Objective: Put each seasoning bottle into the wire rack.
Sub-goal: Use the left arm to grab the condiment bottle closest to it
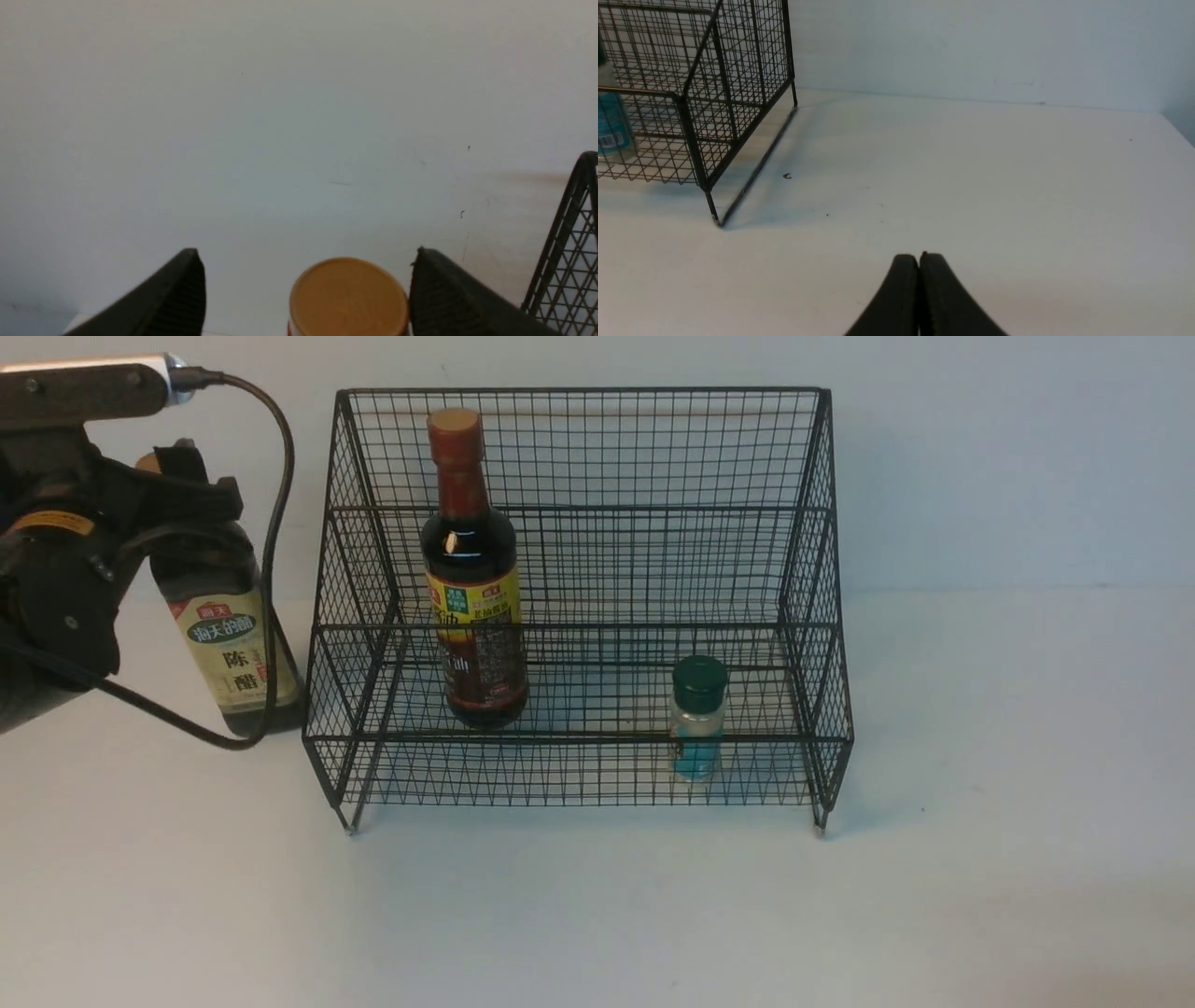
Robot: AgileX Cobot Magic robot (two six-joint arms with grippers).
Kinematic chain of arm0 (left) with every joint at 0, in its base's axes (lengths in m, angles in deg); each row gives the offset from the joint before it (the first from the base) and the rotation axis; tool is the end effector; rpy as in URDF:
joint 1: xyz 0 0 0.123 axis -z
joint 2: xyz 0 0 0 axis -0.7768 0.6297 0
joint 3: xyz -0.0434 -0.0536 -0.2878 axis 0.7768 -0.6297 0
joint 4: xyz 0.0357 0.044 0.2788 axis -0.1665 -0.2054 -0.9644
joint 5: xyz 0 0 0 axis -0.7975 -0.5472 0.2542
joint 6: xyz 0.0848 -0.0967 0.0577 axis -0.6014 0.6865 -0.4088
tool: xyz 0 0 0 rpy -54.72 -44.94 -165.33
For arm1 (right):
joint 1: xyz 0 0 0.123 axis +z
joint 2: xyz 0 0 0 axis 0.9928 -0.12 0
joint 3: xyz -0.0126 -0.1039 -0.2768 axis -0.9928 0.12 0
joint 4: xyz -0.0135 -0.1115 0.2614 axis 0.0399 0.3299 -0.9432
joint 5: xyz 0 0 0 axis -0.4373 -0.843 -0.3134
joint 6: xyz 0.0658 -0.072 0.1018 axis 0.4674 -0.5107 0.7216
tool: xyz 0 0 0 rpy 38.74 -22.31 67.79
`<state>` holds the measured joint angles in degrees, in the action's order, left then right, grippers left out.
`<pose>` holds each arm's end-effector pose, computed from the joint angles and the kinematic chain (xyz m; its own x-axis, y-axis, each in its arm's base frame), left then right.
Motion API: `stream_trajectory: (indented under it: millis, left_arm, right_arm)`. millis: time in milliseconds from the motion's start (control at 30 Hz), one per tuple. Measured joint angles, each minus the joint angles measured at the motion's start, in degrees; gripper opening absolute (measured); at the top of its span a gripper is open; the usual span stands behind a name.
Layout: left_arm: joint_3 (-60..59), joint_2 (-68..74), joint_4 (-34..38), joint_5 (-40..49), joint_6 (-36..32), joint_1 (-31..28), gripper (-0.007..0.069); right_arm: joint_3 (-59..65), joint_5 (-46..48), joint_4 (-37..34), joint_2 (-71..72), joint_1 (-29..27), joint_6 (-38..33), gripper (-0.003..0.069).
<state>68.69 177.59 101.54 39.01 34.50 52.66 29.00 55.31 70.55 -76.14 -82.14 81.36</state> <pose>0.4391 0.0198 0.2531 -0.1073 -0.0518 -0.9929 -0.2088 0.9775 -0.0284 0.1225 0.0022 0.1567 -0.2945 -0.0451 -0.9546 -0.0288 0.9989 -0.0383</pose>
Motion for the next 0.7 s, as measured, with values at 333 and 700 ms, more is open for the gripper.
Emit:
stream_trajectory:
  millis: [333,700]
  left_arm:
    - [1.06,2.67,-0.93,0.06,0.10,0.00,0.0528]
    - [1.03,2.02,-1.70,3.68,0.71,0.00,0.0321]
  right_arm:
    - [0.00,0.00,0.00,0.00,0.00,0.00,-0.0011]
    - [0.00,0.00,0.00,0.00,0.00,0.00,-0.0011]
